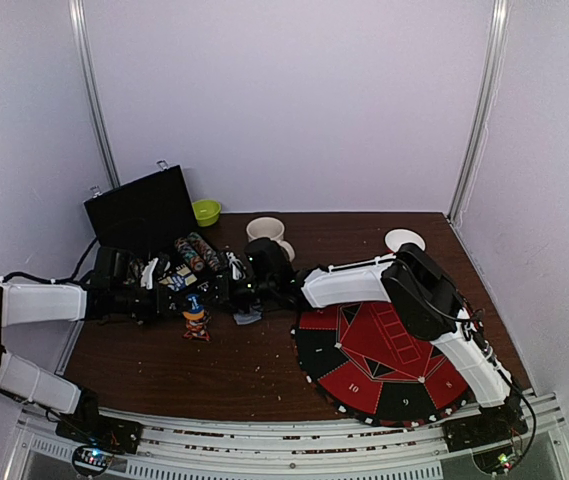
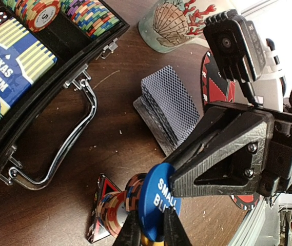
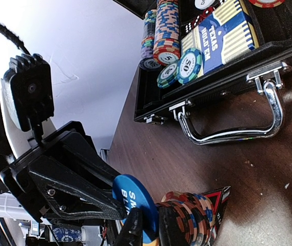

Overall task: Distribute texas hold em gaming equipment
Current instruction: Pick up the big blind button from the center of the board.

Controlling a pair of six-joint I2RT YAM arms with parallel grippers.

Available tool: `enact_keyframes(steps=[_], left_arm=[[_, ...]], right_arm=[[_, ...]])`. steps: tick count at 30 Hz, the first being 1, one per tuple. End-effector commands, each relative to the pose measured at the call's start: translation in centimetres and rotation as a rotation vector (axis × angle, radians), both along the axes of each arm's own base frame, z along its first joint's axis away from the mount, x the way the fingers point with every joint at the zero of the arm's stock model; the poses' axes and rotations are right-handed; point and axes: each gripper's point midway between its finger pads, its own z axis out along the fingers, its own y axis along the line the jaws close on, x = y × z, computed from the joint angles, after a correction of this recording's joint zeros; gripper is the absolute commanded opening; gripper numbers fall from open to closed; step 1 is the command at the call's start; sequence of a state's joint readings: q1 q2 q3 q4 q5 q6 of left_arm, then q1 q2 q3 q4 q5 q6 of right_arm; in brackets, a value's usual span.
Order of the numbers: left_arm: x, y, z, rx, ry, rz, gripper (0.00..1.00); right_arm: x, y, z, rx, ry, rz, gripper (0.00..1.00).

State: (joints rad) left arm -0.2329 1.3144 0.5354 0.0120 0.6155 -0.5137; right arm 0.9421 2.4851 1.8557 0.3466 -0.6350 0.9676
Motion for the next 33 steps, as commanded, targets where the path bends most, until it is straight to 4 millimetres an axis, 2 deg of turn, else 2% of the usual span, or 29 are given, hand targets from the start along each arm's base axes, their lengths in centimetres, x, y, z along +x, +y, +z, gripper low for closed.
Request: enact_keyframes(steps=[1,21,33], left_arm=[[-0.1,1.5,-2.3,0.112,0.035,0.033,0.00],[-0.7,2.0,-4.0,0.162,0.095,0.024,0.00],[-1.2,2.5,-4.7,0.210,0.116,0.013,0.00]], right_arm=[[-0.1,-0.9,-3.2,-0.122,0.026,-0.033,0.10],[-0.1,-1.0,-3.0,-0.132,0.011,-0.034,0.12],[0.1,-0.8,-1.8,-0.125,-0.015,-0.040,0.16]])
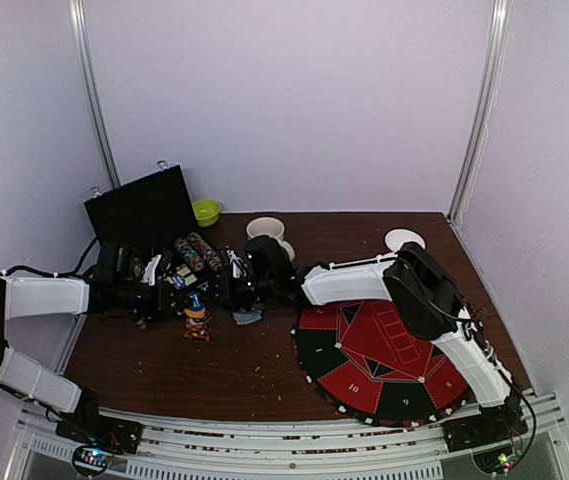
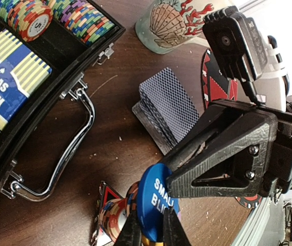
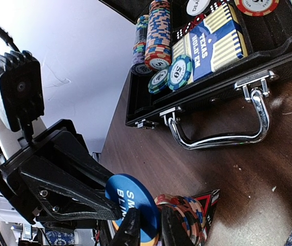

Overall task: Distribute texas hold em gaming equipment
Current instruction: Pick up the big blind button from the center of the board.

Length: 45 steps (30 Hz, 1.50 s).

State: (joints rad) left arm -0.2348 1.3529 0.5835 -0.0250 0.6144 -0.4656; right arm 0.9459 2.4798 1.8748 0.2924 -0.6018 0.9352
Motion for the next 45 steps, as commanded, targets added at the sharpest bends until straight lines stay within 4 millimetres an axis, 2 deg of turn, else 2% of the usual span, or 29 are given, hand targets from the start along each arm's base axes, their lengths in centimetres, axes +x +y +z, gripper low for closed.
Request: enact_keyframes(steps=[1,14,27,37,42,45], left_arm=[[-2.0,2.8,-4.8,0.187,0.123,0.043,0.00],[-2.8,2.8,-5.4,0.193,0.150,0.027,0.00],[-3.0,2.9,-5.7,0.205,0.157,0.015,0.00],[-3.1,2.9,-6.0,0.212,0.167,0.011,0.00],[-3.0,2.9,-6.0,0.213,0.167,0.012,0.00],[-3.1,3.0,-6.1,0.215,0.169,0.013,0.00]], right_arm=[[-0.1,-0.8,-1.6,-0.092,0.007,-0.026,0.16],[0.3,-1.1,-0.8,-0.107,-0.027,-0.041,0.21],[0.1,-2.1,0.3,-0.120,-0.059,-0.052,0.43],[-0.6,-2.4,-0.4,-0.114,-0.033,-0.033,0.51],[-1.9,-2.2,-1.5,-0.088,0.017,0.001,0.53],[-2.5,-1.8,-1.4,-0.059,0.026,0.028,0.55]])
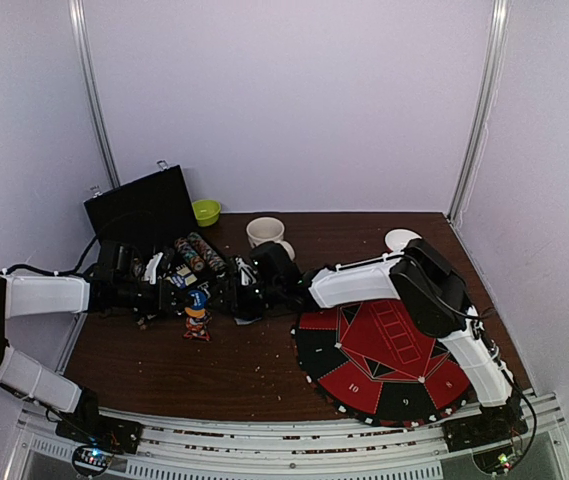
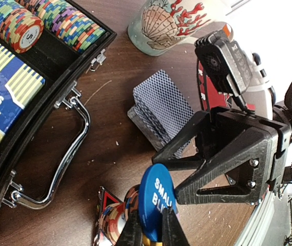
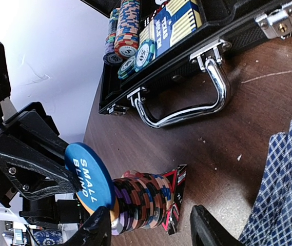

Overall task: Distribute texas hold em gaming equipment
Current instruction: Pick up the big blind button from the center of the board.

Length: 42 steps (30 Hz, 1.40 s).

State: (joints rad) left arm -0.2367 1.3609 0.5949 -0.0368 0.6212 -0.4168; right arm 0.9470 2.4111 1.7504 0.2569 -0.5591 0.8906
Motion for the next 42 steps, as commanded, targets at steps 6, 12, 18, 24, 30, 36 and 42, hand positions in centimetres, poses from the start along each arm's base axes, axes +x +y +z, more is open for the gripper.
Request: enact_keyframes(steps=[6,12,18,24,30,36,42], left_arm=[[-3.0,3.2,-6.1,0.202,0.187,0.053,0.00],[-3.0,3.2,-6.0,0.204,0.184,0.053,0.00],[-3.0,3.2,-6.0,0.203,0.184,0.052,0.00],[-2.9,3.2,-6.0,0.204,0.182,0.052,0.00],[-2.9,3.2,-6.0,0.203,0.183,0.049,0.00],[-2.8,3.1,-6.0,0.203,0.179,0.050,0.00],[-2.9,3.1,-6.0,0.201,0.183,0.047,0.00]], right_arm=[[-2.0,1.3,-0.1,0.062,0.067,0.073,0.57],[-2.3,1.4,-0.7,0.070,0.082,0.089,0.58],[-2.1,1.8,-1.2,0.083,0.099,0.088,0.58],[-2.0,2.5,-1.3,0.093,0.113,0.098,0.54],[-2.1,2.6,-1.1,0.111,0.121,0.108,0.54],[-2.3,2.7,-1.6,0.118,0.142,0.110,0.49],[-2.4,2.7,-1.6,0.121,0.151,0.113,0.45]])
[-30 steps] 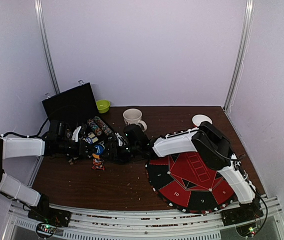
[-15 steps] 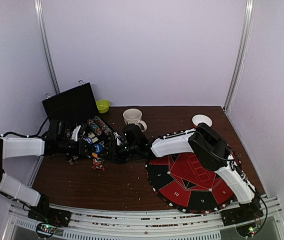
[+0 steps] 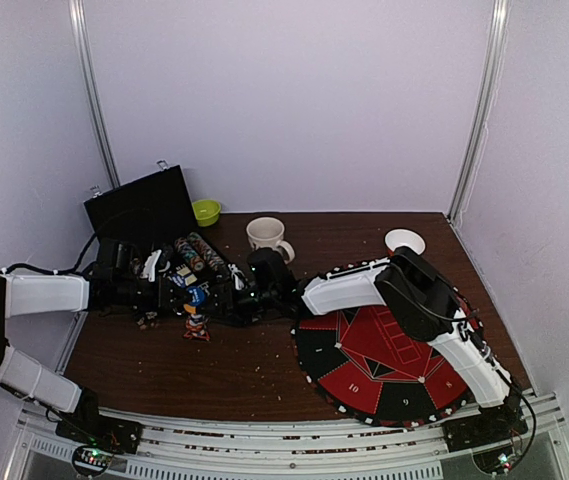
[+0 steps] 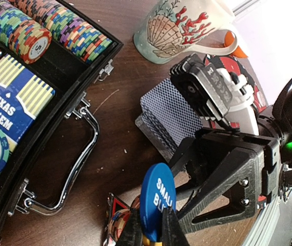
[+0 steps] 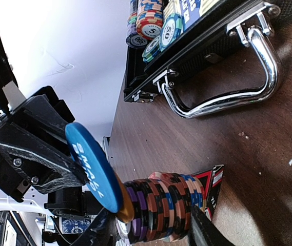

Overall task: Distribute texas hold em gaming equipment
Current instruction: Pick up the big blind button from the center of the board.

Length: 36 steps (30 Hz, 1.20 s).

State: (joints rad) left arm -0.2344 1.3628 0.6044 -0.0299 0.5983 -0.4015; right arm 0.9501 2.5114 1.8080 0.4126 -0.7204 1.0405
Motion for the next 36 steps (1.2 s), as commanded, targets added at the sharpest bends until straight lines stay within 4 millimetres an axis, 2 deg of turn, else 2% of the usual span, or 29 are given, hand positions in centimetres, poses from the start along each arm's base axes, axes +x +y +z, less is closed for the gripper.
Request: enact_keyframes(steps=[1,11,18,21,33,36], left_arm=[[-3.5,2.8,-6.3,0.180,0.211,0.043,0.00],[-3.4,2.8,-6.1,0.179,0.205,0.042,0.00],[-3.2,2.7,-5.8,0.172,0.194,0.042,0.00],[-2.9,2.5,-5.3,0.159,0.172,0.045,0.00],[-1.5,1.7,-2.1,0.076,0.066,0.059,0.00],[-1.6,1.6,-2.2,0.076,0.069,0.055,0.00]], right_arm=[[-0.9,0.5,-1.5,-0.014,0.017,0.022,0.46],[-1.1,0.5,-2.0,-0.028,0.014,0.031,0.49],[-1.4,0.5,-1.7,-0.025,0.008,0.041,0.42],[-1.5,0.5,-1.4,-0.024,0.005,0.046,0.39],[-1.3,0.2,-2.5,-0.059,0.009,0.036,0.40],[-1.2,0.1,-2.7,-0.065,0.004,0.032,0.40]])
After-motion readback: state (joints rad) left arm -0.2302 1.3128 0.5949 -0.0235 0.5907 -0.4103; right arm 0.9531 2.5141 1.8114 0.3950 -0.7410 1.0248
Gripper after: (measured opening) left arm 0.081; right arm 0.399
